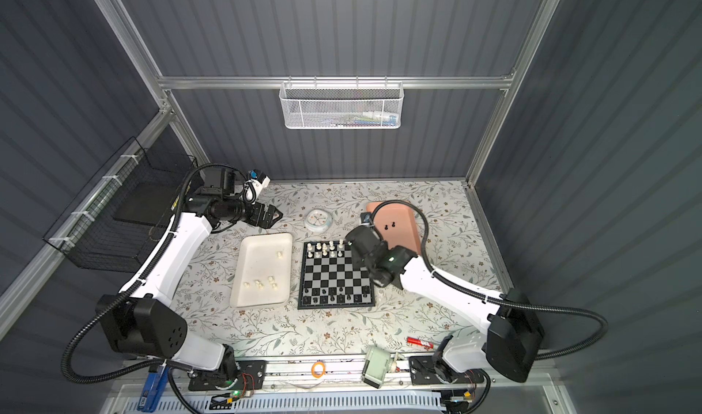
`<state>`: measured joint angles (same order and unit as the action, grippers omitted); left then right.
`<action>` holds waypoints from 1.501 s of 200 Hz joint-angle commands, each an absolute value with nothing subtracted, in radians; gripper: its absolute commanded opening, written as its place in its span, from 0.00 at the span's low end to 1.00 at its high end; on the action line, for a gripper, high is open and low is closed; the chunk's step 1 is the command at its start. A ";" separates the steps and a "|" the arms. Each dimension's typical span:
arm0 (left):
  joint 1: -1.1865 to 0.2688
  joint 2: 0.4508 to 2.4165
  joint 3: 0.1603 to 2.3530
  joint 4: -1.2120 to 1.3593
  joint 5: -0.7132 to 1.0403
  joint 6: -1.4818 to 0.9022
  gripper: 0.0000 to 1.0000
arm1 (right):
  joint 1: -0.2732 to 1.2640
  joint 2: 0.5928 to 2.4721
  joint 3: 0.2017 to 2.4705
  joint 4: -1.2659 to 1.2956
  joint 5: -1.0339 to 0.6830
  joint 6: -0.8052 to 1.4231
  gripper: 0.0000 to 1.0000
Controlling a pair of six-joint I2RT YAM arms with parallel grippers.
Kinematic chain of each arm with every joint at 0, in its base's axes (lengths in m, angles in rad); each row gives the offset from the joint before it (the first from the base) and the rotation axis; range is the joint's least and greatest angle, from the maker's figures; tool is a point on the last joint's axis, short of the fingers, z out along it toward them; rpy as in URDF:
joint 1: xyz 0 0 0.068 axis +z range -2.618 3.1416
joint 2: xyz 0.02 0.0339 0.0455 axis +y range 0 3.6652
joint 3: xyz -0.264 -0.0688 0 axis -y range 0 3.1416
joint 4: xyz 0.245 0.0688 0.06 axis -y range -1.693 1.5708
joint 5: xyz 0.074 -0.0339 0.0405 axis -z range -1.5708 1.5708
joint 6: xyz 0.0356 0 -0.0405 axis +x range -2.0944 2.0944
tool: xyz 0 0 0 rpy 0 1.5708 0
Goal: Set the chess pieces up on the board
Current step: 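Move the empty right gripper back over the pink tray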
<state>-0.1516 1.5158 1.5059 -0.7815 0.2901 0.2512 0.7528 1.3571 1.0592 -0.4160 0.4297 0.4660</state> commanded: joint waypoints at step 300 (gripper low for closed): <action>-0.149 1.523 1.531 -0.877 0.419 0.322 0.99 | 0.186 2.108 1.635 -0.524 -0.023 0.203 0.31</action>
